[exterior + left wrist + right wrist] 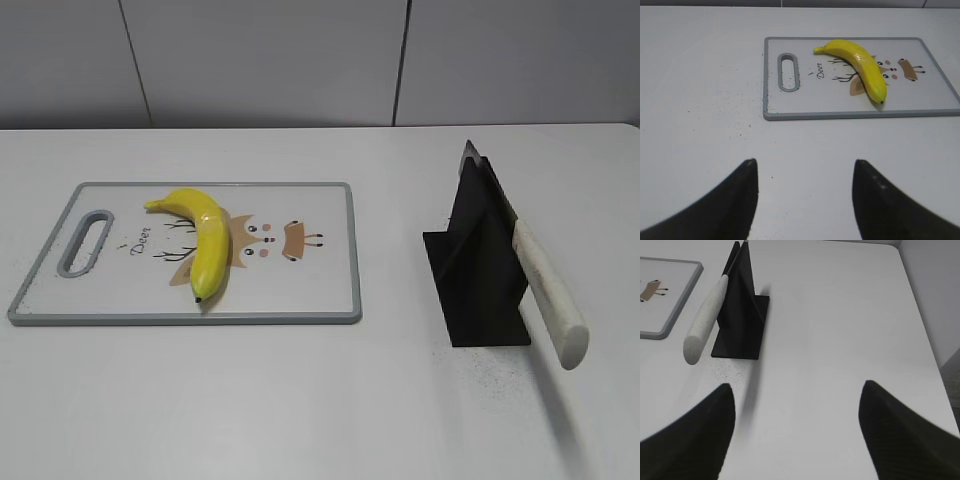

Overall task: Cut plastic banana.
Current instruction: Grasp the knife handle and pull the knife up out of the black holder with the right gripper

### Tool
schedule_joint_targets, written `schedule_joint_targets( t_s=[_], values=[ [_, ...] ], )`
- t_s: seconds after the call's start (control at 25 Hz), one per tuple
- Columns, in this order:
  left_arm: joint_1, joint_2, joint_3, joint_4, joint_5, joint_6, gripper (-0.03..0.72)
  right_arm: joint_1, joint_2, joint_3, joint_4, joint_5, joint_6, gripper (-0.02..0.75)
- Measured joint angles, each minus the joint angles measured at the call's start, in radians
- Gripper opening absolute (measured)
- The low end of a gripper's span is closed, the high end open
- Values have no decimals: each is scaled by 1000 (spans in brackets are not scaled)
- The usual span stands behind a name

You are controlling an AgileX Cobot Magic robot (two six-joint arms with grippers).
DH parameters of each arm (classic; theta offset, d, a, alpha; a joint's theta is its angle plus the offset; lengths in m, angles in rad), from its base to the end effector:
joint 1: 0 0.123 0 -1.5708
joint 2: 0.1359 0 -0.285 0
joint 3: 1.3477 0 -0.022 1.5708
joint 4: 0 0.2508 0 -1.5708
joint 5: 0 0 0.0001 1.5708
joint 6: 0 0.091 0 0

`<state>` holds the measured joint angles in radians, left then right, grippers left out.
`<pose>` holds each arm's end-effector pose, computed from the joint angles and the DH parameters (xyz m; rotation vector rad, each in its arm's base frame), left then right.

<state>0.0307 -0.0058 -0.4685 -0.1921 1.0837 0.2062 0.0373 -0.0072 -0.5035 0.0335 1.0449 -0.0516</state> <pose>-0.0035 -0.0155 0.2679 0.1907 2.0696 -0.0875 -0.0058 0.0024 0.2795 -0.0911 2.0154 0.0308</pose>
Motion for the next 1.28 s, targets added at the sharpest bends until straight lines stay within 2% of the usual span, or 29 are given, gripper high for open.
schedule_joint_targets(
  t_s=[0.48, 0.72, 1.0, 1.28],
  values=[
    [0, 0, 0, 0, 0, 0, 583, 0, 29, -31, -24, 19, -1, 585],
    [0, 0, 0, 0, 0, 0, 583, 0, 257, -133, -18, 87, 9, 586],
    [0, 0, 0, 0, 0, 0, 581, 2, 493, -220, 81, 112, 17, 577],
    [0, 0, 0, 0, 0, 0, 581, 103, 700, -283, 109, 88, 20, 560]
  ],
)
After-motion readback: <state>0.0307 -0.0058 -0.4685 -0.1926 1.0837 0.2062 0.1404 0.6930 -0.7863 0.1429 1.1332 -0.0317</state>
